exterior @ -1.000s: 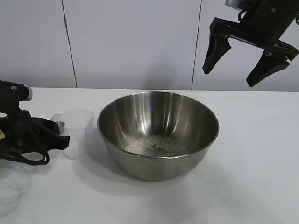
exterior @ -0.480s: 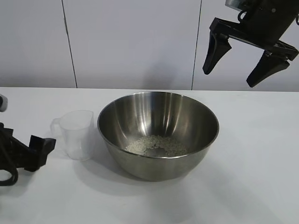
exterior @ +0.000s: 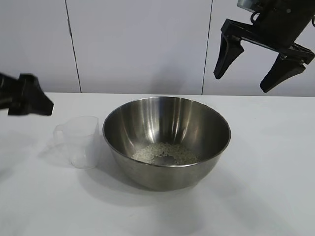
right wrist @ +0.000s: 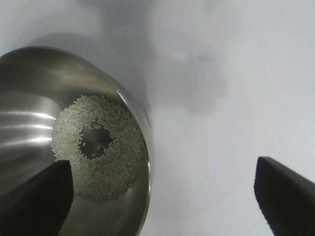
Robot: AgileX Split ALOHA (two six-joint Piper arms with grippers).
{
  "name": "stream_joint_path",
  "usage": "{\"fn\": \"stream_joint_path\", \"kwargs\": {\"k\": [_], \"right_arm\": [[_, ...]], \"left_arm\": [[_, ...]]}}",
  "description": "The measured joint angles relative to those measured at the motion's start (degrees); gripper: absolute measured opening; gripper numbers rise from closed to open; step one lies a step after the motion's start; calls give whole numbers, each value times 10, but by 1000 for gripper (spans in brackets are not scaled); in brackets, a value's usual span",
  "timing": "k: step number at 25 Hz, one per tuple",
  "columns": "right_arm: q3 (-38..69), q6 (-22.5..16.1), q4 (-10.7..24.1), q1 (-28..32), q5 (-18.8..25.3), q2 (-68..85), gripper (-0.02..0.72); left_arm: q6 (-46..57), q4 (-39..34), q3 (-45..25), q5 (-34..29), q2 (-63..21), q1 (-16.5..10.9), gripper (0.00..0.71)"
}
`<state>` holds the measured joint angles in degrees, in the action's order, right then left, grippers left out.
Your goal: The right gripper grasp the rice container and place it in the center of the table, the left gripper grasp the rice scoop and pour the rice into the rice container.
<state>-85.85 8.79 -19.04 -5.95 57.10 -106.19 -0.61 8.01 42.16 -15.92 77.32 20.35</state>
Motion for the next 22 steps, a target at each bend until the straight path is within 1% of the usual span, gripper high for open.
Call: {"fn": "stream_joint_path", "kwargs": {"k": [3,4,7,10,14,16,19,22], "right_arm": [[0,0,-2,0,1,0,694],[0,0,-3,0,1,0,694],[0,0,-7,0,1,0,694],[0,0,-18,0,1,0,694],[0,0,-49,0,-1,0,694],[0,0,-58,0,-2,0,694],[0,0,-60,0,-2,0,694],[0,0,-60,0,-2,0,694]], "left_arm": [[1,27,127,-156,19,0,693],[1,41,169,-198,31,0,693],[1,78,278,-293,88,0,693],[1,106,366,-363,161,0,693],[16,127,463,-429,240,-7,693],[21,133,494,-451,269,-15,693],[25,142,505,-456,285,-28,693],[23,150,506,-453,286,-32,693]]}}
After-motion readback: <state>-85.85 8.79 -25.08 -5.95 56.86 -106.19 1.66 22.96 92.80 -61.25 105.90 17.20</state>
